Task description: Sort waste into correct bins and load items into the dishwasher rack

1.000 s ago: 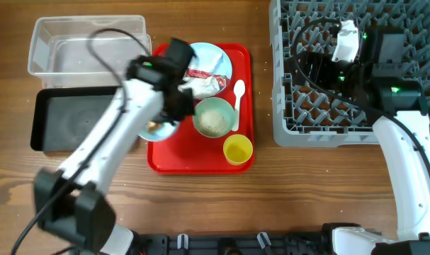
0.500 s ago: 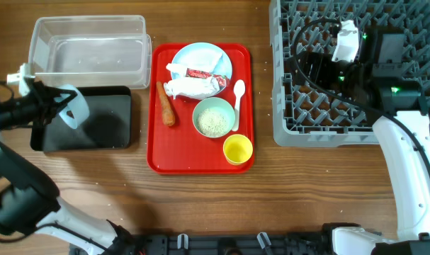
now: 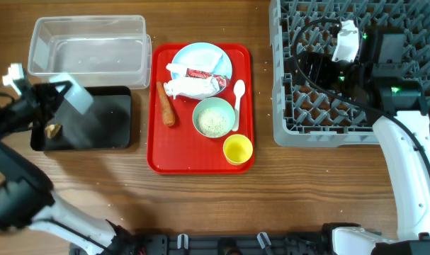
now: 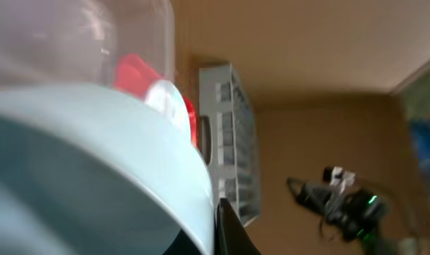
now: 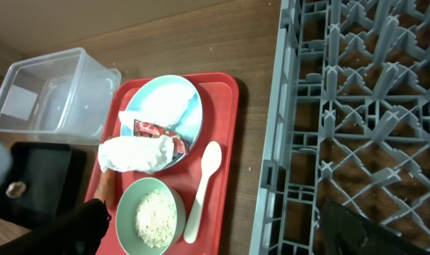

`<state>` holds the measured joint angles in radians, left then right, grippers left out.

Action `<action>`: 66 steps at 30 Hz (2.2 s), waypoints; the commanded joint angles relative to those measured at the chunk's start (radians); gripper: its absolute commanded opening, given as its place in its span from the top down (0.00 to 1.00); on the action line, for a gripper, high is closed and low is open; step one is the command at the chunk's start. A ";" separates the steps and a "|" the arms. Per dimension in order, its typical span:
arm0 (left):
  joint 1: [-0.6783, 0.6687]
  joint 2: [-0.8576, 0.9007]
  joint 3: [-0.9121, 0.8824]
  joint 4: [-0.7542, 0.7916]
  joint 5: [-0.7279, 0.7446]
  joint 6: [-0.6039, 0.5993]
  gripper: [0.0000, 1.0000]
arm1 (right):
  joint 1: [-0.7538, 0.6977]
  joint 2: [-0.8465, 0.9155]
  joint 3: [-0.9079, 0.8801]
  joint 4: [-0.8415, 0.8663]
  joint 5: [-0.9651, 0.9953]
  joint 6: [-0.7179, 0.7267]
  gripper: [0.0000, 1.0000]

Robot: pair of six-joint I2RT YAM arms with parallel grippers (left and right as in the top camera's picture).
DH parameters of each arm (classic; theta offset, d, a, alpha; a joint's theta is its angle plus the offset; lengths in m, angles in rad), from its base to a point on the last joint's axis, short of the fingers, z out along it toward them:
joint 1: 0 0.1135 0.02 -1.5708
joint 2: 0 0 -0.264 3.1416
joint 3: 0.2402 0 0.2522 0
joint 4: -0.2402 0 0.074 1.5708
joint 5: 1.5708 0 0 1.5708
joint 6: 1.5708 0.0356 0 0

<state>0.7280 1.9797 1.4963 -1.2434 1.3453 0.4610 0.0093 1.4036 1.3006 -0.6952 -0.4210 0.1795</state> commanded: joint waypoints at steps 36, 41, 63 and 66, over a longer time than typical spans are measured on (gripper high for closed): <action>-0.934 0.000 -0.066 0.304 -1.305 -0.582 0.34 | -0.002 0.002 0.017 -0.026 0.006 0.005 0.00; -0.939 0.084 -0.066 0.324 -1.305 -0.603 0.52 | -0.002 0.002 0.017 -0.024 0.006 0.004 0.00; -0.671 -0.053 0.298 -0.216 -1.426 -0.739 0.96 | -0.002 0.002 0.017 -0.026 0.023 0.005 0.00; -0.533 -0.053 0.283 -0.243 -1.426 -0.767 0.96 | -0.002 0.002 0.017 -0.025 0.023 0.004 0.00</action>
<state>0.1005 1.9602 1.7947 -1.4631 -0.0601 -0.2485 0.0093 1.4036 1.3006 -0.7219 -0.4099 0.1795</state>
